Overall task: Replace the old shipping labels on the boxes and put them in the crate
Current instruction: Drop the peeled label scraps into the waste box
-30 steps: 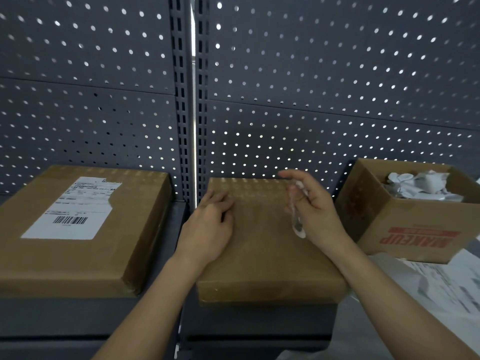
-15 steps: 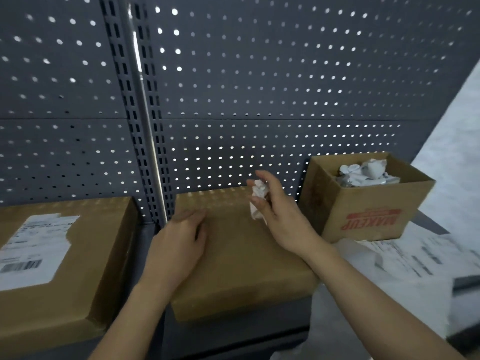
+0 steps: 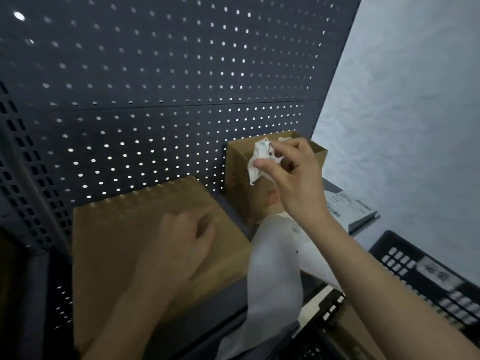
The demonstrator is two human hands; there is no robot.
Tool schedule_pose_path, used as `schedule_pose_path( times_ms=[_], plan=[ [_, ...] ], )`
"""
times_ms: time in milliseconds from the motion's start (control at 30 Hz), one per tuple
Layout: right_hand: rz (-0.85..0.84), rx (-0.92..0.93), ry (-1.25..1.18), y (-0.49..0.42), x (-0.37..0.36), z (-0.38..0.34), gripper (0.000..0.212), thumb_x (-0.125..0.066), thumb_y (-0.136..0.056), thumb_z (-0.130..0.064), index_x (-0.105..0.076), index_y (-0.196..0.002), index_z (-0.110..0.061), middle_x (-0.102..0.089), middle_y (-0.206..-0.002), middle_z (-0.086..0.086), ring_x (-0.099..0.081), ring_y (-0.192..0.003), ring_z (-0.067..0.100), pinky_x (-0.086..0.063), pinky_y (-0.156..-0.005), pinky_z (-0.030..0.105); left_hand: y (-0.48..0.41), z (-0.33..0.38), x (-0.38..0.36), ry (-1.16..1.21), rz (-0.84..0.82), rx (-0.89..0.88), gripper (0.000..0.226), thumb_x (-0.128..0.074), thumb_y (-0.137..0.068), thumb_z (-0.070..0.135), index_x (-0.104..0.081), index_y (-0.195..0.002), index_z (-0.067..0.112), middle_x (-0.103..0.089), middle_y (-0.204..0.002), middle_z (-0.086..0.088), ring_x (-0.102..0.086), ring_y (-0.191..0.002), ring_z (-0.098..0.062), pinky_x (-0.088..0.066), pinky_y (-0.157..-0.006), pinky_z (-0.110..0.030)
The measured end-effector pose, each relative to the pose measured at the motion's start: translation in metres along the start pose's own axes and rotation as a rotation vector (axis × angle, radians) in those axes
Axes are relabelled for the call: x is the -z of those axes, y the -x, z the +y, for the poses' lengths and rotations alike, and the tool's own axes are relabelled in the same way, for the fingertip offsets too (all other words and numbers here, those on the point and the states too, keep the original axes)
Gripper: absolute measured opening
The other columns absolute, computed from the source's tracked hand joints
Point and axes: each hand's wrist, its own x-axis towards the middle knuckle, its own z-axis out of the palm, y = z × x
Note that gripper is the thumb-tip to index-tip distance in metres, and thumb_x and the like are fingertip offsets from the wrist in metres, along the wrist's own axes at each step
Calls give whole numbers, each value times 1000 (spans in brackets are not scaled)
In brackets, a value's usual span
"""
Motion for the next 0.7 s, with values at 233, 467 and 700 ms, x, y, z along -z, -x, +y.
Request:
schedule_pose_path(
  times_ms=[233, 467, 700],
  plan=[
    [53, -90, 12, -22, 55, 42, 12, -67, -90, -26, -72, -100, -21, -57, -74, -9, -52, -73, 9, -43, -69, 26, -15, 57, -48, 11, -62, -173, 34, -53, -89, 45, -71, -100, 18, -68, -97, 6, -59, -87, -6, -51, -77, -32],
    [14, -89, -4, -51, 79, 95, 23, -58, -96, -34, -73, -95, -18, -64, -78, 18, -57, -76, 31, -46, -70, 41, -38, 87, -84, -76, -204, -80, 40, -44, -82, 64, -64, -101, 36, -60, -94, 18, -56, -85, 0, -53, -76, -30],
    [-49, -117, 12, -84, 83, 125, 19, -65, -92, -26, -71, -79, -13, -55, -80, 7, -55, -75, 11, -44, -72, 23, -49, 111, -111, -152, -306, -6, 58, -64, -74, 68, -57, -123, 40, -58, -119, 22, -55, -102, 0, -52, -85, -28]
  ],
)
